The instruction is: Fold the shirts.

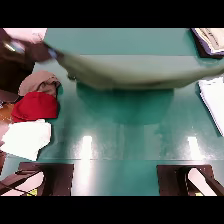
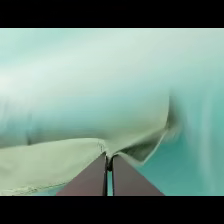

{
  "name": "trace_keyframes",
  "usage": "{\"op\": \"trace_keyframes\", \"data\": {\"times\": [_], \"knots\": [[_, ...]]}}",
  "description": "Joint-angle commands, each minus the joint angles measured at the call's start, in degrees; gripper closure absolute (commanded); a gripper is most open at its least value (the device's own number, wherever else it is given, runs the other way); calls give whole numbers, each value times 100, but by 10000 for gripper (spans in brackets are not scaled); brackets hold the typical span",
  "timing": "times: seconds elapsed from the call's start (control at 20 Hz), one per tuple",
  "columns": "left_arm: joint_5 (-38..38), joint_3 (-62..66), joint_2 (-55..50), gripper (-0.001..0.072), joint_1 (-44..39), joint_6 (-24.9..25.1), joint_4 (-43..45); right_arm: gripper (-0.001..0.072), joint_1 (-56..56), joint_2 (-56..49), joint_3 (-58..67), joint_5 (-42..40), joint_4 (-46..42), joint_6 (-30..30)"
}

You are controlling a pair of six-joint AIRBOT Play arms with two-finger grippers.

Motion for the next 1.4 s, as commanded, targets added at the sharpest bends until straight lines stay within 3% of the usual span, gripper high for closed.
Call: {"op": "trace_keyframes", "data": {"times": [0.0,0.1,0.3,0.55,0.7,0.8,1.1,1.25,1.35], "knots": [[520,2017,439,677,7,-483,70,697,2,-72,2260,-98,219,149],[890,2839,584,677,7,-686,68,696,2,-221,3292,-76,219,251],[1766,2924,1296,677,7,-857,44,697,-127,-275,4369,-33,214,415],[1672,2835,1676,678,7,-909,57,698,-984,459,3355,46,212,420],[1309,1738,1528,678,7,-1309,551,698,-994,238,3073,411,219,503],[986,831,1119,678,7,-1320,614,698,-549,-332,3093,791,87,678],[177,-378,-1034,677,-35,-1250,619,698,1711,-2835,3077,1899,-2090,1239],[413,-398,-2179,676,-35,-1217,621,698,2159,-4105,3080,1775,-2490,1268],[1040,-398,-2789,676,-35,-787,614,698,2194,-4756,3080,1338,-2472,1276]]}}
